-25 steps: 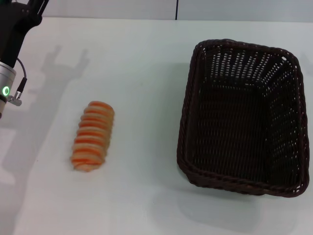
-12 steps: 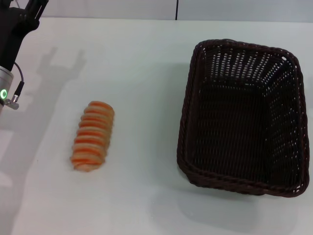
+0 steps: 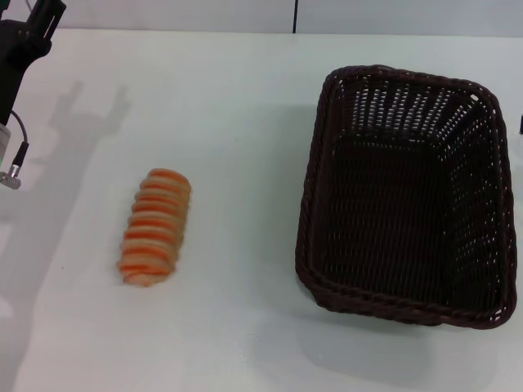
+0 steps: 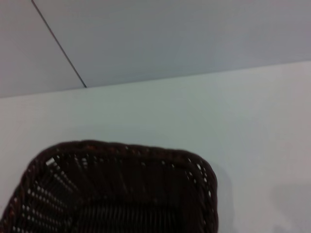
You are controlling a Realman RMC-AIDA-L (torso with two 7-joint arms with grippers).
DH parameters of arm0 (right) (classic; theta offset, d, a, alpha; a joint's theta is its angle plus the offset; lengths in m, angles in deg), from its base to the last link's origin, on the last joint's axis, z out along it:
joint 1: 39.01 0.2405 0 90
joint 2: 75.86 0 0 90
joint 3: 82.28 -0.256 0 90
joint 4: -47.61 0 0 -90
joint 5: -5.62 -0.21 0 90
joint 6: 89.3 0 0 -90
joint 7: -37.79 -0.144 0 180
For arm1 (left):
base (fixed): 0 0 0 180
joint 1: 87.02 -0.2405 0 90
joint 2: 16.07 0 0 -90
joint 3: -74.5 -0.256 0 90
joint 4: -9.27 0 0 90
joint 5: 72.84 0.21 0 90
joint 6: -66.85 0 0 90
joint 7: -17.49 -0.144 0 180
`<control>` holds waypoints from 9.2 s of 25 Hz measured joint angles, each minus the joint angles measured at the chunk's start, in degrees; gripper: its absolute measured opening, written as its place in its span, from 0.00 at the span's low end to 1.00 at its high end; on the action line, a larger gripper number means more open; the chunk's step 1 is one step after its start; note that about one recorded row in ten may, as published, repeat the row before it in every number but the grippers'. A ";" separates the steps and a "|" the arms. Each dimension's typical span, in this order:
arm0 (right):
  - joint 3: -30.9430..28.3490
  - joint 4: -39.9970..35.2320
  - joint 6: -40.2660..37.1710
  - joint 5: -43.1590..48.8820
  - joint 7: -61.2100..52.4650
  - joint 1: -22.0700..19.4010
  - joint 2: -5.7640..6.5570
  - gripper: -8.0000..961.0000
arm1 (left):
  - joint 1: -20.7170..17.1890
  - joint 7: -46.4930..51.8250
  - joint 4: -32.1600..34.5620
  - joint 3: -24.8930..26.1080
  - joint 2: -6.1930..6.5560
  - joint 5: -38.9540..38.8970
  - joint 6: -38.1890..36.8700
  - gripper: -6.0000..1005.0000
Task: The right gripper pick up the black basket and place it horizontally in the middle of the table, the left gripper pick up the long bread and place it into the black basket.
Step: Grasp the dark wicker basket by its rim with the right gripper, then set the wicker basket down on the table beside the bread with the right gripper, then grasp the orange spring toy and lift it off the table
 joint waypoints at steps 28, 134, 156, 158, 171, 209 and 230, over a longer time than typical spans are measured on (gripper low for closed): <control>4.29 8.28 -0.91 -3.67 1.37 -0.52 -0.06 0.65 | 0.22 0.04 0.96 -0.03 0.01 0.01 -0.13 0.83; 12.23 32.21 9.44 -18.80 60.11 37.31 7.58 0.15 | 0.29 0.62 -0.66 20.18 -0.30 -0.10 -0.66 0.83; 13.93 38.46 2.22 -14.36 56.77 41.09 2.06 0.15 | -1.61 0.83 -0.72 19.66 -0.01 0.28 -3.69 0.83; 14.76 38.54 1.88 -13.87 56.02 40.92 1.93 0.15 | -1.98 0.93 -0.72 19.66 0.01 0.28 -4.25 0.83; 16.09 37.77 1.40 -10.10 52.49 41.31 1.45 0.31 | -3.37 3.19 -0.71 19.47 -0.05 0.45 -6.46 0.83; 42.15 32.62 -133.75 -37.70 64.04 -2.86 -0.12 0.33 | -3.00 6.15 -1.90 13.16 0.27 0.63 -5.59 0.83; 35.99 78.13 -164.70 -18.82 -0.22 -0.17 0.31 0.33 | -5.00 5.60 -15.84 1.70 4.54 1.10 22.99 0.83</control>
